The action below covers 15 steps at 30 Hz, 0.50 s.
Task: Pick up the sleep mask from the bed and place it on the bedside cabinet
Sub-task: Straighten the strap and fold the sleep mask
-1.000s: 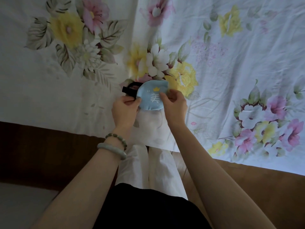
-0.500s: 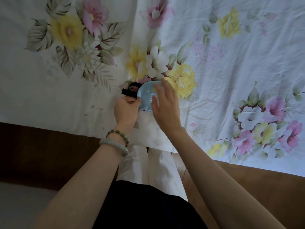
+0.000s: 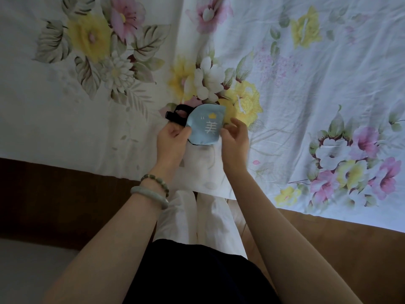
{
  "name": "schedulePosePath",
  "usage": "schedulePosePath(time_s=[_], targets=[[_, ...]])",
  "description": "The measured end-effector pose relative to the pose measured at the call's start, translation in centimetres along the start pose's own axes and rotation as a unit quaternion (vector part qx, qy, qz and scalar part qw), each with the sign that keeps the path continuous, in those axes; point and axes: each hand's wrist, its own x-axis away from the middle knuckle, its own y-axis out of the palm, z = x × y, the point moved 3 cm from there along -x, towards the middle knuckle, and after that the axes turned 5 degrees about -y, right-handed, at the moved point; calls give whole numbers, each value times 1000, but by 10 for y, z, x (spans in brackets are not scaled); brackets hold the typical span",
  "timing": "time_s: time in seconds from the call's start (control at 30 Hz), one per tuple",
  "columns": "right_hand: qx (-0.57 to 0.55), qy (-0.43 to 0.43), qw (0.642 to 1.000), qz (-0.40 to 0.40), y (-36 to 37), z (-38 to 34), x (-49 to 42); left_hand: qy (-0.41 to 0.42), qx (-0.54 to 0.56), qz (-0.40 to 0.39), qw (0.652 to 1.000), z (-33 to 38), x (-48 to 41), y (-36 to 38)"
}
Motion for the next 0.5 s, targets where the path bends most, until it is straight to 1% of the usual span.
schedulePosePath(time_s=[0.07, 0.13, 0.2, 0.27, 0.33, 0.5], targets=[[-109, 104, 988, -33, -2, 4, -3, -10, 65, -24, 998, 3, 7, 4], [-191, 156, 965, -95, -3, 5, -2, -20, 118, -63, 991, 3, 12, 6], [-238, 186, 941, -152, -6, 4, 2, -24, 170, -109, 979, 2, 19, 6], [-263, 200, 924, -190, -11, 1, 8, -20, 190, -123, 974, 3, 25, 2], [-274, 197, 919, -204, -16, -9, 15, -18, 186, -120, 975, 6, 33, -4], [-299, 167, 924, -171, -32, -45, 45, -18, 210, -132, 969, 26, 66, -17]])
